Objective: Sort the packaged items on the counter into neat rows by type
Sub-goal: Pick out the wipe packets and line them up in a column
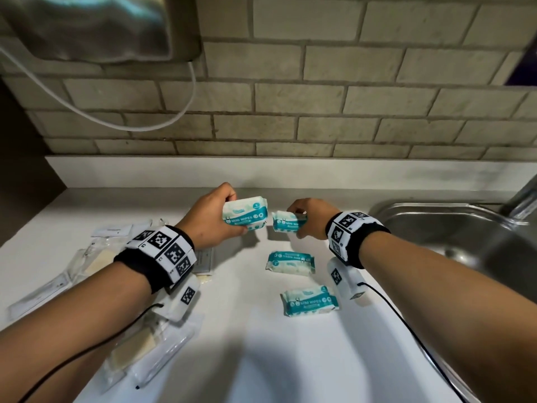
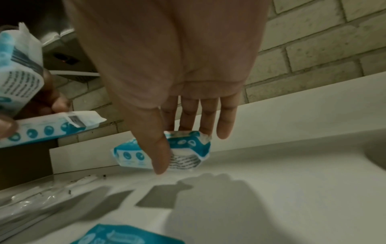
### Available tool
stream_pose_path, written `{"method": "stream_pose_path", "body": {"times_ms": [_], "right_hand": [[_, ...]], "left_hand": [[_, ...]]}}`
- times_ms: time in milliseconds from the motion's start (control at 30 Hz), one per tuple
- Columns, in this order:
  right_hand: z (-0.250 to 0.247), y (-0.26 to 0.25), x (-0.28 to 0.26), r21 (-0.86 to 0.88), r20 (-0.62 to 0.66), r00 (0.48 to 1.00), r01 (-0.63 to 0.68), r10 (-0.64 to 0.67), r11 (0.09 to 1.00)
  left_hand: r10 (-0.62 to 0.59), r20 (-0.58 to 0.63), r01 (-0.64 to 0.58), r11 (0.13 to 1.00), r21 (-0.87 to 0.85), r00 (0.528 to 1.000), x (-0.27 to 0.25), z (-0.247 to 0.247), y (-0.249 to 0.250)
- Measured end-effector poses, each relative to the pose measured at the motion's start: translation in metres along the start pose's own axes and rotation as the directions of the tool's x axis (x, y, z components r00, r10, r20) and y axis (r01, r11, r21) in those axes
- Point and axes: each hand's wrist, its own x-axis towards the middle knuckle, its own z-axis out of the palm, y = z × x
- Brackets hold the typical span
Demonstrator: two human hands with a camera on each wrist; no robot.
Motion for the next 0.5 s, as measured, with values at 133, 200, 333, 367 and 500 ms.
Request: {"method": "stream_pose_path", "body": {"times_ms": [133,200,333,367,500], "right_hand": [[0.001,-0.001,0.001,-0.012,0.065,0.998,-0.005,0.005,1.0],[0.003,-0.004,-0.003,-0.007,0.155,0.988,-0.006,0.007,1.0],[0.012,-0.008,-0.014,-0.018,0.136,0.99,0.045,-0.043,0.999],[0.016,-0.009,-0.018,-0.017,0.158,0.986,0.051,-0.048,0.999],[0.035,-0.015,-0.029,-0.145,0.249,0.968,0.071,-0.033,0.987]], "left_hand": [[0.005,0.002,-0.005,1.0,-0.01,1.0,-0.001,0.0,-0.003],[0.009,0.009,-0.009,1.0,0.001,1.0,-0.001,0.0,-0.003],[-0.001,0.019,0.001,1.0,0.006,1.0,-0.002,0.002,-0.004],[-0.005,0.019,0.005,1.0,0.007,1.0,-0.002,0.003,-0.005],[-0.006,0.008,0.005,1.0,0.027,1.0,-0.003,0.007,-0.003]]}}
